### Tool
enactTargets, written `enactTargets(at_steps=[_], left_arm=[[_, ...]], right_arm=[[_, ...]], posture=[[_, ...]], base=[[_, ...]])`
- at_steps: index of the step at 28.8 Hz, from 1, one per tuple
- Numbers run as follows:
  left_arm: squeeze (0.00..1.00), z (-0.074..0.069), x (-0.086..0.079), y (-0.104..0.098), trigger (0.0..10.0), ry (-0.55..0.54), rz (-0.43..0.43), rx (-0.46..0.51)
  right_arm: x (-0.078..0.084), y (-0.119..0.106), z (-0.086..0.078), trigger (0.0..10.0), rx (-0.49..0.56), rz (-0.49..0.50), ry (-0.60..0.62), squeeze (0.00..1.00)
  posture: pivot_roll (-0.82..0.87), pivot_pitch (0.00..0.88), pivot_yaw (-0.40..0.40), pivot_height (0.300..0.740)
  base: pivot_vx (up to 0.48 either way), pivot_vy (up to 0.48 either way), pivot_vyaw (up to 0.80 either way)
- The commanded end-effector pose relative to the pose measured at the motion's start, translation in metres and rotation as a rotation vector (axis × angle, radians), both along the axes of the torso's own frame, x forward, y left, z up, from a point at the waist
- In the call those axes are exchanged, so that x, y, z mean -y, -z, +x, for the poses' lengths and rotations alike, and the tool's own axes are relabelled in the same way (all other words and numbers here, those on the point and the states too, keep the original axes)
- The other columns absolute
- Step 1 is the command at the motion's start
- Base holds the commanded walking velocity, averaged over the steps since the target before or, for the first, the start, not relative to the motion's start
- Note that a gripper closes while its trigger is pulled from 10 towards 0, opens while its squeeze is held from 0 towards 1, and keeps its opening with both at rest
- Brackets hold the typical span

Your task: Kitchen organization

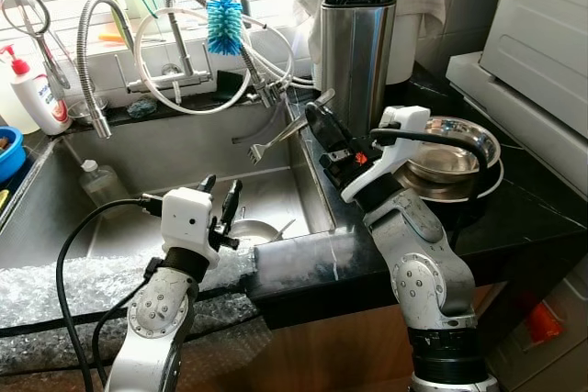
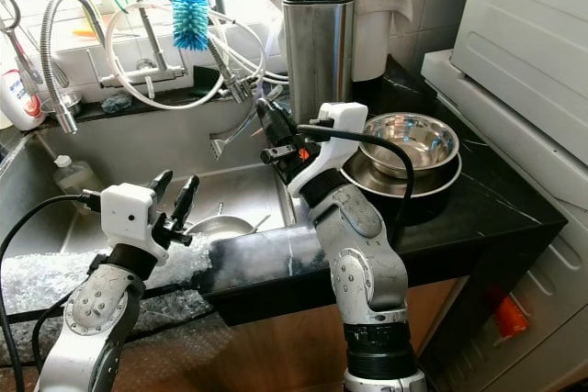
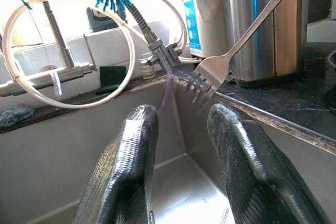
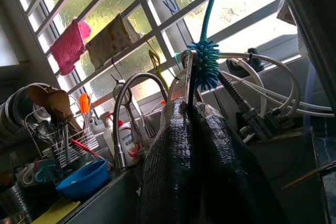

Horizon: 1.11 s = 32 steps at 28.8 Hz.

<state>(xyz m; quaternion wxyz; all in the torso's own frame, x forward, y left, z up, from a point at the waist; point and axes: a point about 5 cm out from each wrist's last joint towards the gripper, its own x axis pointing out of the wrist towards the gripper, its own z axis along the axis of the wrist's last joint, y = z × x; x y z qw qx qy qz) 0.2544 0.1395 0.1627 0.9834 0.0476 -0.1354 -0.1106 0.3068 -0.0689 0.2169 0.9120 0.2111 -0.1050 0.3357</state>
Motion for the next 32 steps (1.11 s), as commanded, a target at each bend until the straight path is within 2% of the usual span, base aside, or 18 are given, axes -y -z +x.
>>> enactTargets(at_steps=[1,12,13,14,16,32], left_arm=[[0.00,0.001,-0.001,-0.005,10.0,-0.004,0.022,0.026],[0.00,0.001,-0.001,-0.005,10.0,-0.004,0.022,0.026],[0.00,0.000,0.001,-0.005,10.0,0.010,0.053,0.036],[0.00,-0.001,0.008,-0.009,10.0,0.056,0.146,0.068],[0.00,-0.002,0.010,-0.010,10.0,0.072,0.178,0.079],[0.00,-0.002,0.010,-0.010,10.0,0.072,0.185,0.082]], right_arm=[[-0.003,0.000,0.000,10.0,-0.001,0.010,-0.015,0.00],[-0.002,0.000,0.001,10.0,-0.001,0.011,-0.017,0.00],[-0.003,0.002,0.000,10.0,-0.015,0.030,-0.032,0.00],[-0.005,0.005,0.001,10.0,-0.053,0.087,-0.056,0.00],[-0.005,0.006,0.001,10.0,-0.065,0.106,-0.062,0.00],[-0.005,0.006,0.002,10.0,-0.067,0.111,-0.066,0.00]], posture=[[-0.04,0.000,0.091,0.740],[-0.04,0.000,0.091,0.740],[-0.04,0.000,0.088,0.740],[-0.02,0.000,0.086,0.740],[-0.02,0.000,0.086,0.740],[-0.02,0.000,0.086,0.740]], base=[[0.000,0.000,0.00],[0.000,0.000,0.00],[0.000,0.000,0.00],[0.000,0.000,0.00],[0.000,0.000,0.00],[0.000,0.000,0.00]])
